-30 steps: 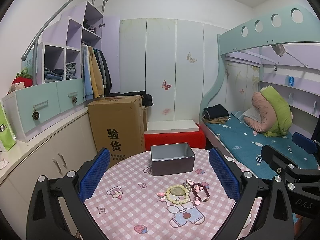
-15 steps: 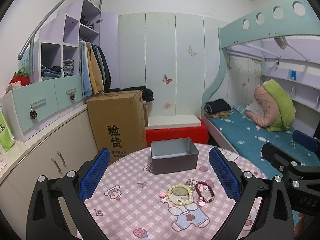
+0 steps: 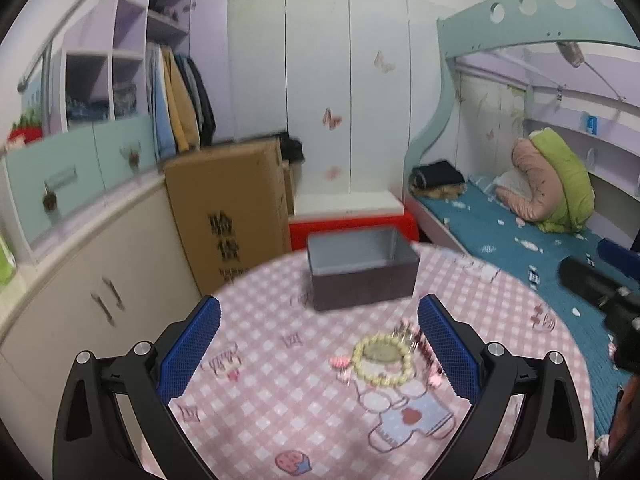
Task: Organize jewelry
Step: 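Grasp a small pink charm with the left gripper while the right gripper approaches the red bead bracelet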
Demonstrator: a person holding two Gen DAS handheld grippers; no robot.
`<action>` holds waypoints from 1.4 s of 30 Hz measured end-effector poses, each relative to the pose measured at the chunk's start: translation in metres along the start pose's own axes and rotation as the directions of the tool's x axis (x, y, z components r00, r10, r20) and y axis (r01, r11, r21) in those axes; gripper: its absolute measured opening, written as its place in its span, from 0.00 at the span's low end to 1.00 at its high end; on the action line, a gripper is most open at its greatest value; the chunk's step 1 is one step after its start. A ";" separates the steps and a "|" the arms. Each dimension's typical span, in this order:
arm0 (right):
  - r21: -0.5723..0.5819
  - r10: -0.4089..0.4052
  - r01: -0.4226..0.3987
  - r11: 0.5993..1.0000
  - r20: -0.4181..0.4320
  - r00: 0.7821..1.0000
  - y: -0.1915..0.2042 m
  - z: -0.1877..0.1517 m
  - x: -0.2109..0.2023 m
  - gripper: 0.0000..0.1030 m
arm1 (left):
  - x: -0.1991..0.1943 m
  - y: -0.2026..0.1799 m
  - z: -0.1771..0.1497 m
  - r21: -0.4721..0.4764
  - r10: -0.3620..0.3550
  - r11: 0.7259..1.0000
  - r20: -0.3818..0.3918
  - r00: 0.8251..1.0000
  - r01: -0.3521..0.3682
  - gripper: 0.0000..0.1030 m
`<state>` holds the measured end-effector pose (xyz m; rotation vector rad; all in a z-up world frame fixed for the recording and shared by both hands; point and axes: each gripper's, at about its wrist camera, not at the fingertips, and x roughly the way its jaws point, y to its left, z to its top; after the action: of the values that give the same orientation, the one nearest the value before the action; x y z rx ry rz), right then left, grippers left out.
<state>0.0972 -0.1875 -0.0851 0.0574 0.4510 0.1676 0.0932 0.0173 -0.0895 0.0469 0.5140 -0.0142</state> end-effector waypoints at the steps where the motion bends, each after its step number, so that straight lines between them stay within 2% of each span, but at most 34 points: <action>1: 0.006 0.008 -0.008 1.000 -0.009 1.000 -0.003 -0.004 0.004 0.93 | 0.007 0.003 -0.004 -0.015 -0.010 1.000 -0.034 0.999 0.009 0.93; 7: 0.091 0.038 -0.026 0.996 -0.136 0.990 -0.021 -0.025 0.041 0.93 | 0.047 0.010 -0.032 -0.067 -0.043 0.997 -0.183 0.982 0.031 0.93; 15: 0.045 -0.001 0.011 0.999 -0.214 0.977 -0.022 -0.044 0.074 0.93 | 0.096 -0.001 -0.049 -0.059 -0.051 0.998 -0.309 0.950 0.034 0.93; 22: 0.061 0.019 -0.004 0.998 -0.251 0.968 -0.027 -0.051 0.092 0.93 | 0.122 0.006 -0.046 -0.060 -0.031 0.998 -0.346 0.938 0.011 0.92; 26: 0.049 0.024 -0.011 0.999 -0.272 0.962 -0.024 -0.054 0.102 0.93 | 0.126 0.014 -0.049 -0.075 -0.040 0.997 -0.364 0.931 0.013 0.92; 28: 0.046 0.028 -0.015 0.999 -0.284 0.958 -0.023 -0.056 0.106 0.93 | 0.126 0.021 -0.051 -0.076 -0.024 0.997 -0.361 0.932 -0.003 0.92; 32: 0.045 0.037 -0.025 0.999 -0.302 0.952 -0.021 -0.059 0.113 0.93 | 0.132 0.032 -0.056 -0.073 -0.006 0.997 -0.383 0.924 -0.023 0.90; 36: 0.038 0.042 -0.032 0.999 -0.321 0.946 -0.015 -0.062 0.120 0.93 | 0.134 0.031 -0.059 -0.085 -0.038 0.996 -0.390 0.920 0.005 0.87; 38: 0.036 0.043 -0.032 0.999 -0.329 0.943 -0.014 -0.063 0.122 0.93 | 0.135 0.027 -0.059 -0.066 -0.032 0.998 -0.380 0.924 0.008 0.88; 42: 0.034 0.043 -0.034 0.999 -0.340 0.939 -0.013 -0.065 0.125 0.93 | 0.137 0.023 -0.056 -0.061 -0.045 0.998 -0.385 0.922 0.023 0.85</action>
<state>0.1814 -0.1769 -0.1985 0.0648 0.7996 0.2110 0.1858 0.0427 -0.2052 -0.0143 0.9114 -0.0249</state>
